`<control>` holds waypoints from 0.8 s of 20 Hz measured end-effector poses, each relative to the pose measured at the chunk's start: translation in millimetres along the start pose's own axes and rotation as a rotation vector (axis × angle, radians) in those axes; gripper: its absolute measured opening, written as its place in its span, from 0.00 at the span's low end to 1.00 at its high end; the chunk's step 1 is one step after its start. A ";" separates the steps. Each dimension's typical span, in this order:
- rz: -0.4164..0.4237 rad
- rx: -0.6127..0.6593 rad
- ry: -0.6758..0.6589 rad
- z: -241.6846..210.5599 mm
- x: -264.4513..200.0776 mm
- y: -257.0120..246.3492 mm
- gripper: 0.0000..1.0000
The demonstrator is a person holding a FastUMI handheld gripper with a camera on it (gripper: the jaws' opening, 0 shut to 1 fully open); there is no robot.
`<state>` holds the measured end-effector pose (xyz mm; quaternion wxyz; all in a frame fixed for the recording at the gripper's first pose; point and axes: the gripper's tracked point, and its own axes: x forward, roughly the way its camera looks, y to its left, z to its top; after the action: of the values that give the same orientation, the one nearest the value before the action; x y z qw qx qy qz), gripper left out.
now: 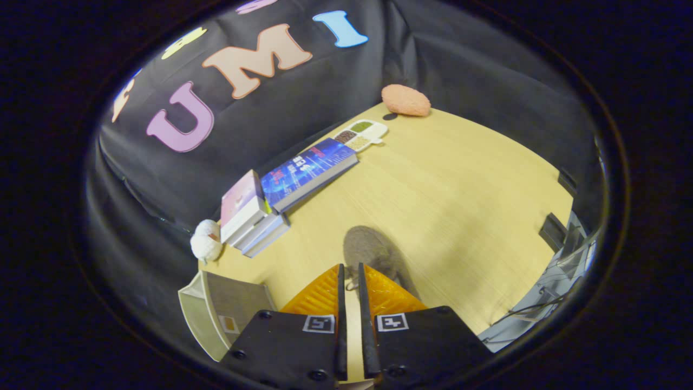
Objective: Open the storage box then place both shoes into the box .Put the left shoe in first, then the right shoe, with the right side of both shoes facing outward in a uniform manner.
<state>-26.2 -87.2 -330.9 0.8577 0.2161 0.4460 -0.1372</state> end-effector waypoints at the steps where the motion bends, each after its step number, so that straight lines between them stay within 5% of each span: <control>1: -0.018 -0.001 0.011 -4.9 2.3 -7.8 0.15; 10: -0.127 -0.058 0.094 -42.3 18.6 -47.7 0.29; 16: -0.172 -0.112 0.134 -54.4 32.1 -63.7 0.28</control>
<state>-73.7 -117.1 -400.8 0.8219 0.1375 0.5260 -0.1703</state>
